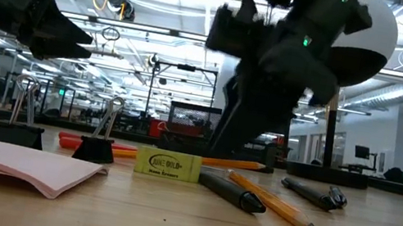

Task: Pick and place office supplies into organizer
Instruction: Put the top yellow pencil into the black desk organizer

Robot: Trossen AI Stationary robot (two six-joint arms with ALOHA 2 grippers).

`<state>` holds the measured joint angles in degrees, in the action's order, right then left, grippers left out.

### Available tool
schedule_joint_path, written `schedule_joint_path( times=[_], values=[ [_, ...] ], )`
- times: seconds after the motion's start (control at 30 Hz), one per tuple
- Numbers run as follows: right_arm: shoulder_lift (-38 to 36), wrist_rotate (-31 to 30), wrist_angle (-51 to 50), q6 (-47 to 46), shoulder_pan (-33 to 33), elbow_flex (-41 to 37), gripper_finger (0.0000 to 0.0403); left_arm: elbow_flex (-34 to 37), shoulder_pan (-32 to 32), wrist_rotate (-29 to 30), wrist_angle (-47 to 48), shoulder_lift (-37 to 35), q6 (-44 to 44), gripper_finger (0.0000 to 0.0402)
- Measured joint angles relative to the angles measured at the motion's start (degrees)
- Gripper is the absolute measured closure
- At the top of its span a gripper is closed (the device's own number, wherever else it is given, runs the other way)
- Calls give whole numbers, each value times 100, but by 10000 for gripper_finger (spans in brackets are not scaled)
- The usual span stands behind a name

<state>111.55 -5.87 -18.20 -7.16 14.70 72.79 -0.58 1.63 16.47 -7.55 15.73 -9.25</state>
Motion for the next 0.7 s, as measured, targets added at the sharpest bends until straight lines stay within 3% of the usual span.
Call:
schedule_joint_path(
  times=[0.4,0.7],
  values=[
    [185,-1,81,230,-11,-2,239,-2,0,0,2,0,-1,96],
    [185,7,85,197,-13,-2,331,-1,-1,0,2,0,1,96]
  ],
)
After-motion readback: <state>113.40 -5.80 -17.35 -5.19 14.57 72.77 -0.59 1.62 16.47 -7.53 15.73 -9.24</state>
